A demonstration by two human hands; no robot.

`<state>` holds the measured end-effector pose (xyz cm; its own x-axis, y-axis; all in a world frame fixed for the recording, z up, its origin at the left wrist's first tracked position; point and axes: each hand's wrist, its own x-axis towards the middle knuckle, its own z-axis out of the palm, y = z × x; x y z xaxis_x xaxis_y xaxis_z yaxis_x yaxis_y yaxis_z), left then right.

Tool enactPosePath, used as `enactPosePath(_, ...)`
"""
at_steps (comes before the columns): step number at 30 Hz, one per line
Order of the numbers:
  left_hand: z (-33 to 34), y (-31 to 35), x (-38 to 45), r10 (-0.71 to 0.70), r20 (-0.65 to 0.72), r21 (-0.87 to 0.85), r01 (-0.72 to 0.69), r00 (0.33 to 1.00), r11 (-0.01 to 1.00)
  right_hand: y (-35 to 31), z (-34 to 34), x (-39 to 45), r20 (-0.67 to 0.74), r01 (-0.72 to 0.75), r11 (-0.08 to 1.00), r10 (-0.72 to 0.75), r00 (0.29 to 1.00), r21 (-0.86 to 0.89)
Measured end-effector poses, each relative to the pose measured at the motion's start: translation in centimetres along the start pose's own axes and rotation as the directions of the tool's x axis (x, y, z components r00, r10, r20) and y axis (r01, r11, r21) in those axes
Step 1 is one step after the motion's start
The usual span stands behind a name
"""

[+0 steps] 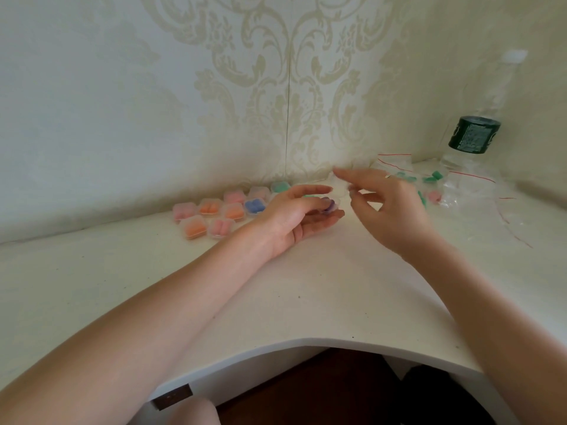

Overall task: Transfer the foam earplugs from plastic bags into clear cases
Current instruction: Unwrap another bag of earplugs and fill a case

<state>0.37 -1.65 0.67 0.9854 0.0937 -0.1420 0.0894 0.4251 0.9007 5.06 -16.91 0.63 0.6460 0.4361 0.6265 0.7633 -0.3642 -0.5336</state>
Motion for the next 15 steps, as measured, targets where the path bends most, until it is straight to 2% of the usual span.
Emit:
enactPosePath(2, 0.0, -0.02, -0.03, -0.002, -0.005, -0.016, 0.002, 1.0, 1.0, -0.48, -0.16, 0.27, -0.052, -0.128, 0.987, 0.134, 0.99, 0.097)
enactPosePath(5, -0.11, -0.06, 0.12, -0.01, 0.001, -0.011, 0.01, 1.0, 1.0, -0.45, -0.04, 0.47, -0.005, -0.27, 0.95, 0.274, 0.962, 0.156)
enactPosePath(8, -0.05, 0.11, 0.1, -0.043, 0.016, 0.025, 0.043, 0.999, 0.999, -0.3, 0.3, 0.35, 0.016, -0.265, 0.951, 0.266, 0.964, 0.158)
enactPosePath(12, -0.68, 0.47, 0.49, -0.161, 0.057, -0.119, 0.167, 0.985, 0.979, -0.48, 0.39, 0.24, 0.043, -0.235, 0.95, 0.231, 0.972, 0.207)
enactPosePath(15, -0.7, 0.32, 0.5, -0.131, 0.044, -0.097, 0.135, 0.99, 0.986, -0.5, 0.58, 0.07, 0.104, -0.258, 0.937, 0.24, 0.965, 0.236)
